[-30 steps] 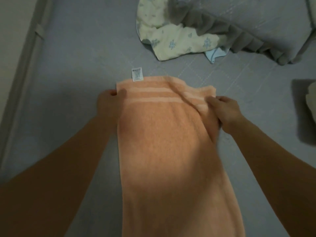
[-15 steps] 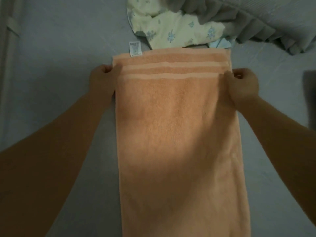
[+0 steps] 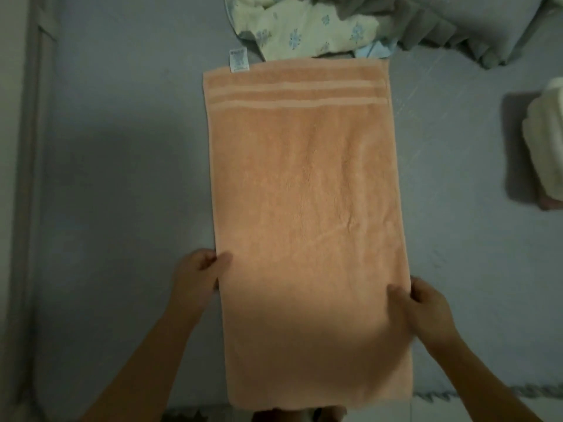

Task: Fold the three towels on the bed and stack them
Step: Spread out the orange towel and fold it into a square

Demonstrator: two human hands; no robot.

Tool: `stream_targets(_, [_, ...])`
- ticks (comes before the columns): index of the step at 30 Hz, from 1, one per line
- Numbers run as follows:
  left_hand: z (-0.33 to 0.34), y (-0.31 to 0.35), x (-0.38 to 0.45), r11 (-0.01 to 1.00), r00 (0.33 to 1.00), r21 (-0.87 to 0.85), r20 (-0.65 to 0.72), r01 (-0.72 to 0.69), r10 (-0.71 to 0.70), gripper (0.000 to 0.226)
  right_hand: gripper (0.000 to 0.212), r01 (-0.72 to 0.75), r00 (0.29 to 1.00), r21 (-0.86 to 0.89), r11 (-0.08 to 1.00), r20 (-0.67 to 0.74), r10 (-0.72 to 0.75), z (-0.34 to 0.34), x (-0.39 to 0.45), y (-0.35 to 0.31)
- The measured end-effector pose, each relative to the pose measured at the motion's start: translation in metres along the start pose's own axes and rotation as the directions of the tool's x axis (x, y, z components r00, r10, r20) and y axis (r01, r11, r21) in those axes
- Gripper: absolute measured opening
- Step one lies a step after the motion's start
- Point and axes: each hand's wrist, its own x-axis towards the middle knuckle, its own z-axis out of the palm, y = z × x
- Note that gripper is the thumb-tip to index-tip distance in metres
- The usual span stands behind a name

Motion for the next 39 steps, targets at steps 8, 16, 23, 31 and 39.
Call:
stream_targets(8, [0.032, -0.101, -0.137, 0.994, 0.991, -0.015, -0.065, 0.112, -0.113, 0.035, 0.015, -0.060, 0.977, 0.097, 0.993, 0.209, 0.039, -0.006, -0.056, 0.087])
stream_targets(16, [0.064, -0.174, -0.222, 0.965, 0.953, -0.057, -0.149, 0.258, -0.264, 0.022, 0.015, -0.137, 0.903, 0.151, 0.979, 0.425, 0.061, -0.001, -0.094, 0.143])
stream_targets(23, [0.081, -0.211, -0.266, 0.944, 0.960, 0.249, 0.121, 0.216, -0.251, 0.016, 0.009, -0.160, 0.791, -0.028, 0.987, 0.594, 0.145, -0.010, -0.124, 0.166])
stream_targets(31, [0.042, -0.192, -0.291, 0.941, 0.962, -0.313, -0.190, 0.129, -0.195, 0.014, 0.013, -0.358, 0.856, 0.441, 0.823, 0.507, 0.101, -0.054, -0.144, 0.146])
stream_targets(39, [0.020, -0.118, -0.256, 0.882, 0.941, -0.469, -0.318, -0.054, -0.111, 0.012, 0.033, -0.231, 0.904, 0.646, 0.727, 0.420, -0.086, -0.072, -0.124, 0.081])
